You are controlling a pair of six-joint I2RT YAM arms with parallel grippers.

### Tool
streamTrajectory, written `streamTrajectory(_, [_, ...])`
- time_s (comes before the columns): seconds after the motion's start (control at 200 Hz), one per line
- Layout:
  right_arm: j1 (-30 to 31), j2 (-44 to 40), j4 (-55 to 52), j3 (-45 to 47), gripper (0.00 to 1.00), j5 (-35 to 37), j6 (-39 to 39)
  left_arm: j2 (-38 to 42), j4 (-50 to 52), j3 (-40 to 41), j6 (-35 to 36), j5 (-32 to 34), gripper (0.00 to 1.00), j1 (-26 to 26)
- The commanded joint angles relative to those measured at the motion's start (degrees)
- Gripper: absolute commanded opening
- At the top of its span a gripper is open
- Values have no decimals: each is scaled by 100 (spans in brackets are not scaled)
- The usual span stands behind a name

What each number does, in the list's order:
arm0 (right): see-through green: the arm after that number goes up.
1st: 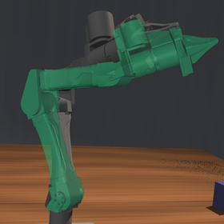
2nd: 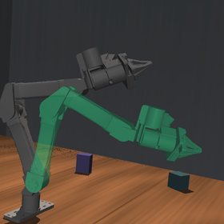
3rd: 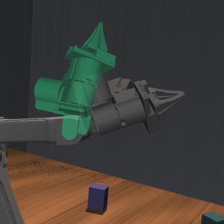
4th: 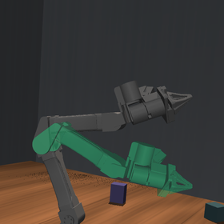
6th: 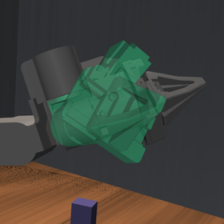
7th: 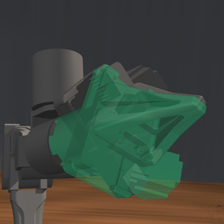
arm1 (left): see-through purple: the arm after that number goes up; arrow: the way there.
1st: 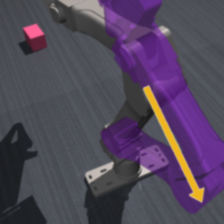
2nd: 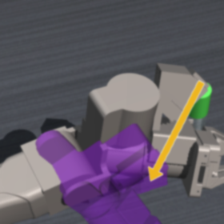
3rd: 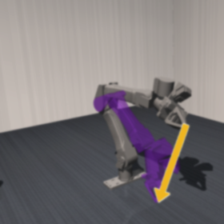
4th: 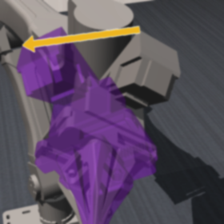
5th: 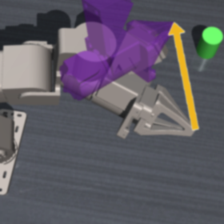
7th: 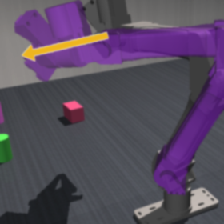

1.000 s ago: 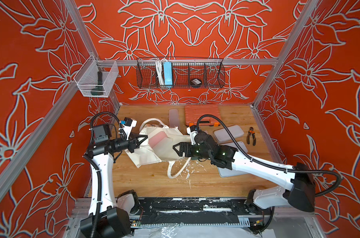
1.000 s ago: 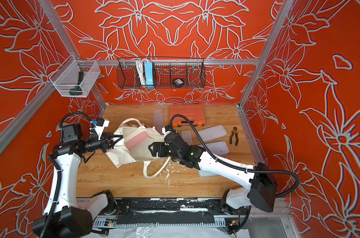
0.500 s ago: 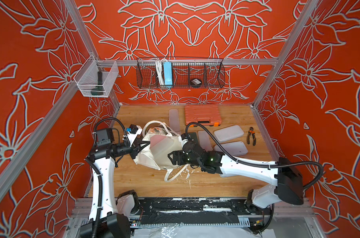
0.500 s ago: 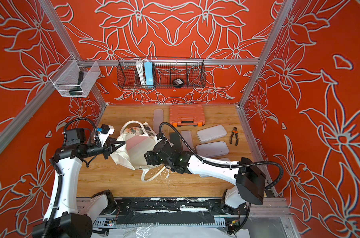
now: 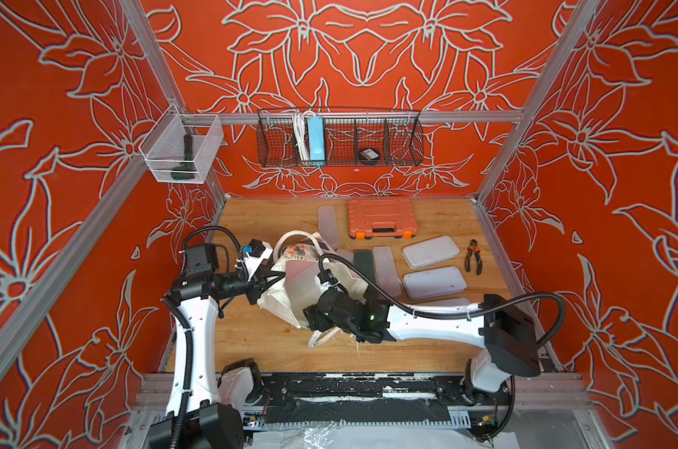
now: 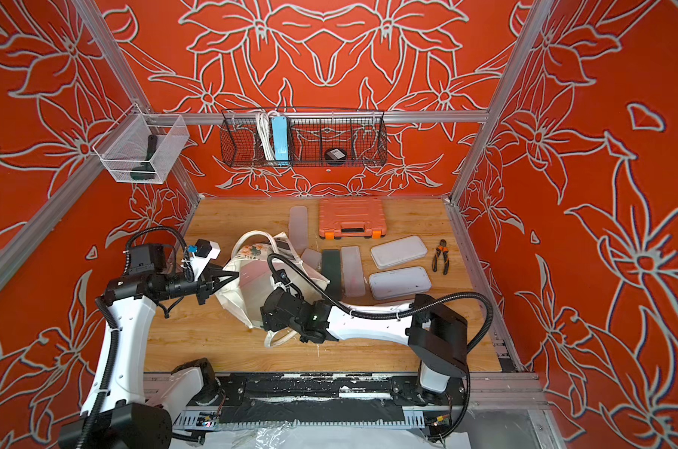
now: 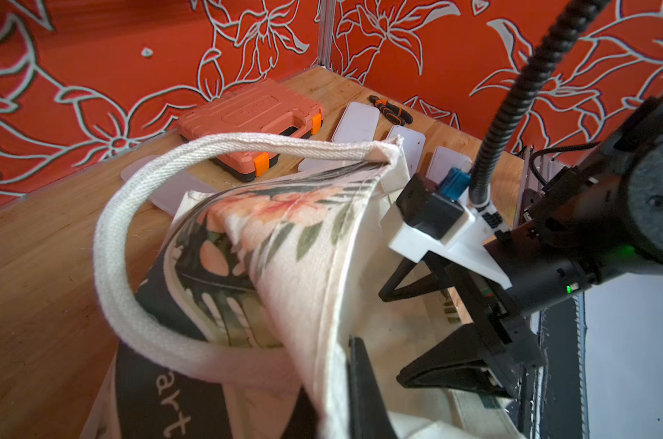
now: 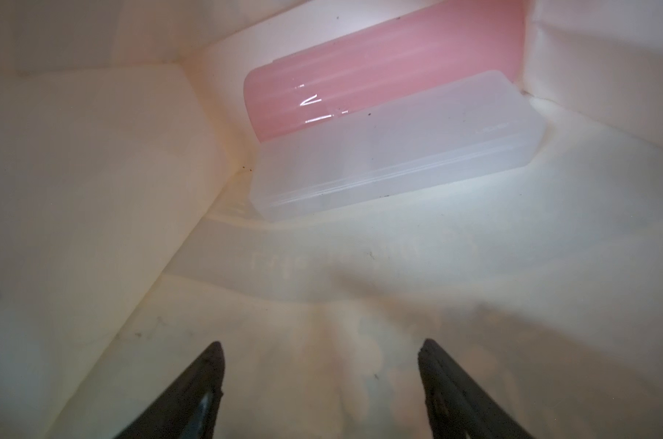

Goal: Take out the pencil case from the canvas bag
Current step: Pick up the pencil case from the canvas bag.

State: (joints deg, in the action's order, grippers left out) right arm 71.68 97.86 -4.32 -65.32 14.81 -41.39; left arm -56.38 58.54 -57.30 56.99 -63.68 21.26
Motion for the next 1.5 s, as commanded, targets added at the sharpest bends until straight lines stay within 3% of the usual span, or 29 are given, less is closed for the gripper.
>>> streamTrajectory(0.0, [61, 254, -225, -194, 80, 282, 183, 31, 331, -63, 511, -231, 0, -51])
streamTrajectory(0.25, [66, 811, -762, -611, 81, 342, -198, 115, 745, 55, 1030, -46, 0, -66])
streamTrajectory(0.495, [65, 1455, -915, -1082, 89, 32, -1272, 470, 884, 363, 1183, -143, 0, -135])
streamTrajectory(0.63, [65, 1630, -380, -967, 92, -101, -2158, 685, 968, 616, 1359, -180, 0, -204])
streamTrajectory(0.871, [31, 1424, 379, -633, 95, 482, -3243, 969, 881, 1005, 1525, -286, 0, -215])
streamTrajectory(1.076, [-53, 1218, 1198, -79, 96, 839, -4076, 971, 1367, 1124, 2303, -668, 0, -214])
streamTrajectory(1.306, [-353, 1429, 1776, -34, 95, 226, -4320, 988, 1863, 1015, 2840, -1070, 0, -211])
streamTrajectory(1.491, [-513, 1813, 2489, 158, 89, -312, -4807, 1074, 2032, 952, 3039, -1195, 0, -221])
